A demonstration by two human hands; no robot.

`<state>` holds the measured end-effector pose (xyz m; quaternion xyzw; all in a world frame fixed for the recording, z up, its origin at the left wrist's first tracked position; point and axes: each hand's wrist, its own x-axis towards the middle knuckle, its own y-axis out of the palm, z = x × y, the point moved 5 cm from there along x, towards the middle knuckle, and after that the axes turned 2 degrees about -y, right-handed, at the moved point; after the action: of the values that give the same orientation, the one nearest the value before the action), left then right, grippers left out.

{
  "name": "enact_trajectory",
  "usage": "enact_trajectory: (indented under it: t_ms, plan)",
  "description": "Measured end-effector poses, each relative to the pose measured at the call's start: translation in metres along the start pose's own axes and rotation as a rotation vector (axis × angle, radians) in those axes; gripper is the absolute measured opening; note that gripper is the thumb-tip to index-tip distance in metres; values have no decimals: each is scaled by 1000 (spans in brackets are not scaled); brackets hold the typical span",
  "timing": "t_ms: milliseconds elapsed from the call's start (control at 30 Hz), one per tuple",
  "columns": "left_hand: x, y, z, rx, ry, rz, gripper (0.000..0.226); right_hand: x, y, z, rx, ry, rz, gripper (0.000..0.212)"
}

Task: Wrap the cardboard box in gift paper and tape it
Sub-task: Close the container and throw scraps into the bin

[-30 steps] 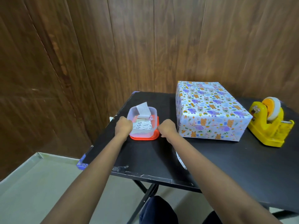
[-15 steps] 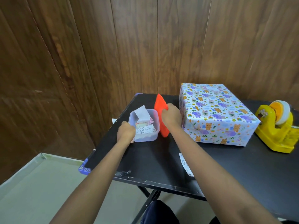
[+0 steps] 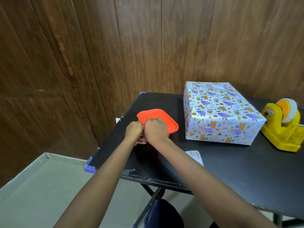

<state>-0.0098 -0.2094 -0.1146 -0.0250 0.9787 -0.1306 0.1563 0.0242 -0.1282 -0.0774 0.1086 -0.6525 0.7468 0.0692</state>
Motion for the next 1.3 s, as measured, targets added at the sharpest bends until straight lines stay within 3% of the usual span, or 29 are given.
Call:
enact_trajectory:
  t_ms: [100, 200, 333, 467, 600, 833, 933, 1133, 1233, 1300]
  plan:
    - [3, -7, -3, 141, -33, -10, 50, -1, -11, -8, 186, 2, -14, 29]
    - [15, -13, -6, 297, 24, -77, 60, 6, -22, -45, 278, 226, -131, 30]
    - [15, 1, 1, 285, 96, -69, 52, 9, -8, -79, 338, 478, 106, 34]
    - [13, 24, 13, -178, 87, 66, 40, 4, -3, -78, 416, 498, 117, 32]
    - [12, 24, 12, -345, 71, 92, 26, 3, -1, -77, 408, 531, 53, 31]
    - [11, 7, 7, 116, 80, -224, 39, 1, 0, -78, 399, 562, 19, 31]
    - [12, 10, 6, 128, 72, -267, 41, 1, 3, -79, 441, 599, 32, 30]
    - [3, 17, 7, -90, 157, -306, 39, -5, 8, -83, 589, 645, 1, 31]
    - [-7, 10, -4, -121, 224, -308, 43, -2, 5, -83, 791, 638, -11, 41]
    - [-12, 4, -11, -158, 277, -328, 46, 2, 5, -81, 1160, 696, 28, 50]
